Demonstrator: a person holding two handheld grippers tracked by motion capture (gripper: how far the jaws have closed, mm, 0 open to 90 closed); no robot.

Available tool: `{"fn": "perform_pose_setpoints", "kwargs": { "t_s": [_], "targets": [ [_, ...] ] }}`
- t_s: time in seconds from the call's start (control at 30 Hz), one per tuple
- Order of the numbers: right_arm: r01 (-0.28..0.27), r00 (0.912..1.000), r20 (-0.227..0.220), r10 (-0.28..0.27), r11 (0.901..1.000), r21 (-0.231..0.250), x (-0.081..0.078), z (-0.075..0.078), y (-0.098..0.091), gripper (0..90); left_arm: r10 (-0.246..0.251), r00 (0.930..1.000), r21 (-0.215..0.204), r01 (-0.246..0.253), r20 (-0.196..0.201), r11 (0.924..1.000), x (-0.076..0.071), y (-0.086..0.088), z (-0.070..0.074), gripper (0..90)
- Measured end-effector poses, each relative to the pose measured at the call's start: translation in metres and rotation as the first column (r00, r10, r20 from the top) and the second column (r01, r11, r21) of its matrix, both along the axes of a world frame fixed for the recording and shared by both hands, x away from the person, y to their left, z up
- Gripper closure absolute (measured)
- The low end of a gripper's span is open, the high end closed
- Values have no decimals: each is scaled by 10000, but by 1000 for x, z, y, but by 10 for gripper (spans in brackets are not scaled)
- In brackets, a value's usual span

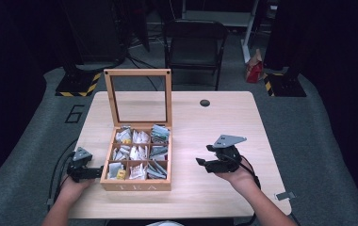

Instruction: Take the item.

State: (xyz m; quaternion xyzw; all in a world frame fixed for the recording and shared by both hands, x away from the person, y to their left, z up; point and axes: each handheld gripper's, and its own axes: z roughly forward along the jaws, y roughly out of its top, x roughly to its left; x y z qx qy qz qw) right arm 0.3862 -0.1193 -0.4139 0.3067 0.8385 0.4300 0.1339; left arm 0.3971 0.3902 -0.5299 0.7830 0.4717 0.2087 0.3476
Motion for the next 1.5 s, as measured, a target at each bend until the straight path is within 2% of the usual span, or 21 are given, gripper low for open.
{"fn": "perform_pose_setpoints", "kwargs": {
  "t_s": [0.4,0.53,0.7,0.9,1.03,1.5],
  "targets": [
    [-388,9992,116,388,9992,6,1,10,16,334,4,10000,-7,-4,-45,10000,0,0,0,149],
    [-522,9985,159,522,9986,20,2,14,21,335,38,10000,-30,-38,55,10000,0,0,0,149],
    [-614,9980,161,612,9981,86,3,17,27,338,-6,10000,1,6,-60,10000,0,0,0,149],
    [-722,9973,131,721,9974,70,7,16,34,342,35,10000,-26,-35,62,10000,0,0,-1,149],
    [-860,9962,157,859,9963,63,9,16,39,356,-10,10000,-4,10,-72,10000,0,0,0,149],
    [-1102,9937,238,1099,9938,123,10,16,51,392,-8,10000,19,8,-4,10000,0,0,0,148]
  ]
}}
